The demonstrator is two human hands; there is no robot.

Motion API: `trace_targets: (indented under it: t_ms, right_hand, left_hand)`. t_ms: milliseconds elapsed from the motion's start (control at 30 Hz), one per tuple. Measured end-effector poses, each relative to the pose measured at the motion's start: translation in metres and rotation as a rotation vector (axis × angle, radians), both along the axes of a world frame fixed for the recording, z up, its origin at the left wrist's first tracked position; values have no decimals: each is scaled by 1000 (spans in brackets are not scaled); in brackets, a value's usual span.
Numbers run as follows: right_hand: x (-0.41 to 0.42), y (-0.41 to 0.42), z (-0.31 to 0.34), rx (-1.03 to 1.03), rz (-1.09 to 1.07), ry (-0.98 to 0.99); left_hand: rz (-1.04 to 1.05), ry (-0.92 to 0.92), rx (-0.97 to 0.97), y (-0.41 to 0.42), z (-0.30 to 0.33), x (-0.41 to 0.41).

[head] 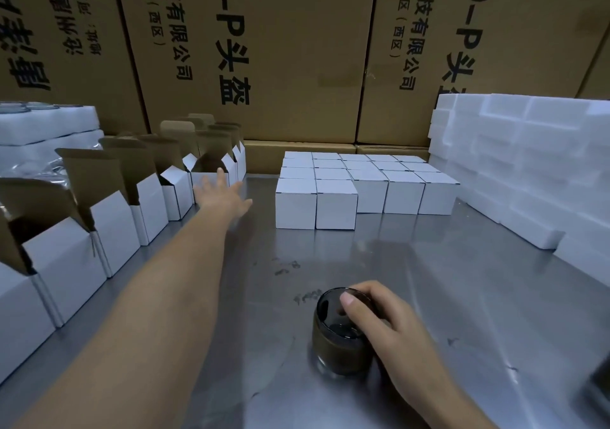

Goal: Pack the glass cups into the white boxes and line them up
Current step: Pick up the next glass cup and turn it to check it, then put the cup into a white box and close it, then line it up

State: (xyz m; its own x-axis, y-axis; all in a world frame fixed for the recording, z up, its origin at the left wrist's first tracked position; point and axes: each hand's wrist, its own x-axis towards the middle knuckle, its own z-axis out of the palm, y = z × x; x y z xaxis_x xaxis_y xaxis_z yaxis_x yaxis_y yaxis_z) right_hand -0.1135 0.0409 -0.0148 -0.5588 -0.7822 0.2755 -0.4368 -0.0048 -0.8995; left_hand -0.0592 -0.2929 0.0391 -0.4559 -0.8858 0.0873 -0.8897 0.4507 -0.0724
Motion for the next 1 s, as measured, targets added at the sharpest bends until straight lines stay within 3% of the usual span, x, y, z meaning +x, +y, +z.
trace_targets:
  t_ms: [167,467,700,1000]
  right_hand:
    - [-1,-2,-2,-8,9,-7]
    - [-1,-1,1,13,-27,14]
    - [1,1,8,26,-40,5]
    - [3,5,14,19,-58,-53]
  left_hand:
    - [-66,100,-159,-7,1,-2]
    - [-210,267,-140,10,2,3]
    - [-269,571,-133,74,13,30]
    - [-426,722,-158,181,7,66]
